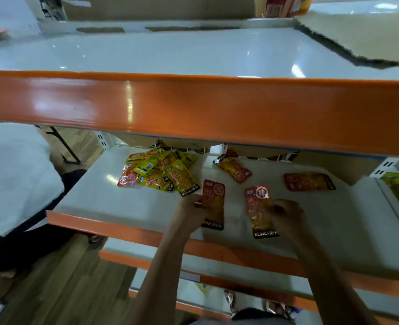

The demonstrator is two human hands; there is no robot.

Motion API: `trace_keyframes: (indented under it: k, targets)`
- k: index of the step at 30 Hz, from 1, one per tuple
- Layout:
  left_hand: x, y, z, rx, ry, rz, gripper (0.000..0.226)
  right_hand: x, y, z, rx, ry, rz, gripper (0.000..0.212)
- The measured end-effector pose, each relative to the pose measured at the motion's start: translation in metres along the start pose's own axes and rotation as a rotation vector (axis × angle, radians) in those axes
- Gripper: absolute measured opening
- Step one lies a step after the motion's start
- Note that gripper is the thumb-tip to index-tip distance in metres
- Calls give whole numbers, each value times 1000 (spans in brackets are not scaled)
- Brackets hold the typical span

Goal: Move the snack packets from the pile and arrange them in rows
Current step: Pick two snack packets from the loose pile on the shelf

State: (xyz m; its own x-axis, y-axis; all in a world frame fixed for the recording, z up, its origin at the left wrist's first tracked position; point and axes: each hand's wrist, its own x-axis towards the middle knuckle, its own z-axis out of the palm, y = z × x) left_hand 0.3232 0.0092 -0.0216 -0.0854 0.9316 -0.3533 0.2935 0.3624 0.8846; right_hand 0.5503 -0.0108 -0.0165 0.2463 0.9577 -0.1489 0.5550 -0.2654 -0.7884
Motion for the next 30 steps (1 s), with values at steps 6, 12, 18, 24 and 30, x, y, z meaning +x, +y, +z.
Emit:
trace_keyframes:
  k: [6,12,18,24,30]
  targets:
    - [-13,12,19,-41,-110,-9,23,-21,13,-25,244,107,54,19]
    - [-27,26,55,-26,-228,54,21,-49,34,-59,437,179,135,14]
    - [-44,42,104,-34,-407,85,15,-85,63,-100,628,299,244,7]
    - [-70,60,159,23,-519,110,15,-114,97,-141,643,439,277,8]
    - [-102,73,226,36,-626,124,13,-145,139,-194,620,543,324,6]
